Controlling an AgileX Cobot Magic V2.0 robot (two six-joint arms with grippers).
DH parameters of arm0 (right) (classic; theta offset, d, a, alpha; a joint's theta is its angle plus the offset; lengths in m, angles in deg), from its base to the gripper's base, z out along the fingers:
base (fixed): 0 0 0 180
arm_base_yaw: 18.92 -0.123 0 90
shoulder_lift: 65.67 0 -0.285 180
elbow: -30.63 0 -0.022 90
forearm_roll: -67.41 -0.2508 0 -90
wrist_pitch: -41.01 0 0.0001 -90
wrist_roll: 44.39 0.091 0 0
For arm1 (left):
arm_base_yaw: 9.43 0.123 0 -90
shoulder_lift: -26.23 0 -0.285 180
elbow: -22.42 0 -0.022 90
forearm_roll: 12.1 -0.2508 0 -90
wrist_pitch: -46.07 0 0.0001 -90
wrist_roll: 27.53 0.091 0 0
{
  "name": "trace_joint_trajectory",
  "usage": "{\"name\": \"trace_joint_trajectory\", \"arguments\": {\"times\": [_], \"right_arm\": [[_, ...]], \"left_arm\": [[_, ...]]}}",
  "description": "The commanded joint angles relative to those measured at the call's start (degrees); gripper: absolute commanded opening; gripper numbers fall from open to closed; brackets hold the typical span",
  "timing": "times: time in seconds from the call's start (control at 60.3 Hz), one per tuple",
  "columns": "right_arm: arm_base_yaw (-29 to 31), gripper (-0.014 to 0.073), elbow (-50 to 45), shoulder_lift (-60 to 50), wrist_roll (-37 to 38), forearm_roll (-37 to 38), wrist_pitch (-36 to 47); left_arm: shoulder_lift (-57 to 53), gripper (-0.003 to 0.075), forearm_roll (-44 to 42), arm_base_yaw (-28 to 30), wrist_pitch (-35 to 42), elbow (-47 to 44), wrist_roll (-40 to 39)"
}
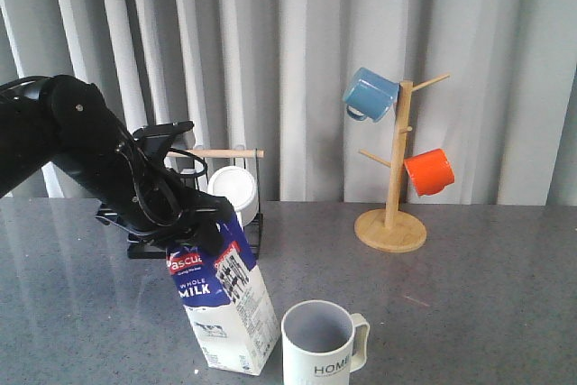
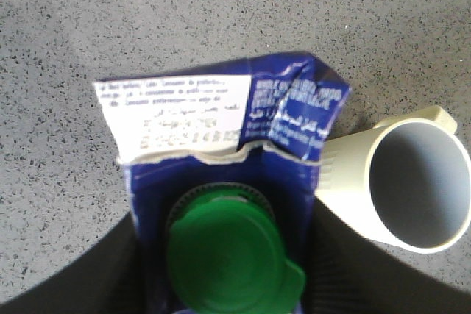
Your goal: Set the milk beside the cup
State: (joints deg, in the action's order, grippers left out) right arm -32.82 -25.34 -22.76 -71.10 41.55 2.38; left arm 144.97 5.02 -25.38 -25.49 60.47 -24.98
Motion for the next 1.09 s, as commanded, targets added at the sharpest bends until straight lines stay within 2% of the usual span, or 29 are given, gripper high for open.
{"name": "trace_joint_trajectory", "arguments": {"times": [0.0,0.099,0.232,0.746,1.078], "right_arm": [[0.39,-0.0004,1.42,0.03,-0.21,-0.93,3.00],[0.39,-0.0004,1.42,0.03,-0.21,-0.93,3.00],[0.39,-0.0004,1.42,0.03,-0.21,-0.93,3.00],[0.39,-0.0004,1.42,0.03,-0.21,-0.84,3.01],[0.39,-0.0004,1.42,0.03,-0.19,-0.64,3.93]], "left_arm": [[-4.23,0.0448,1.77,-0.26,-0.12,1.08,-0.19],[-4.97,0.0511,1.77,-0.26,-0.12,1.08,-0.19],[-5.35,0.0547,1.78,-0.26,-0.12,1.08,-0.19],[-10.25,0.0545,1.99,-0.26,-0.12,1.08,-0.26],[-19.64,0.0538,1.74,-0.20,-0.12,1.08,-0.18]]}}
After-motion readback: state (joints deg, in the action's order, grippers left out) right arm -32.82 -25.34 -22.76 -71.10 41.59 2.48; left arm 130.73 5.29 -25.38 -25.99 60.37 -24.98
